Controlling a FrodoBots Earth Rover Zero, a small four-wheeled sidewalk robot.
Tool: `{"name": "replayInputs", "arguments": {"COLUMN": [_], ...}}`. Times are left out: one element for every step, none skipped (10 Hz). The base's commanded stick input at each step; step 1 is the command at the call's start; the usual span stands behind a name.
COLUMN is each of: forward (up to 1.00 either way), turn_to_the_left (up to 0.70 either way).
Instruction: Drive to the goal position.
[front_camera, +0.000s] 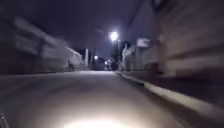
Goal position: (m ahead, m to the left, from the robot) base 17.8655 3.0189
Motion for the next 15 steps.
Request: {"name": "replayInputs", "arguments": {"forward": [0.7,0.7,0.7,0.7,0.7,0.7,0.7,0.7,0.7,0.7,0.7,0.7,0.7,0.7,0.7], "turn_to_the_left": [0.0,0.0,0.0,0.0,0.0,-0.23,-0.35,-0.23,0.0,-0.14,-0.35,-0.22,-0.05,-0.01,-0.14]}}
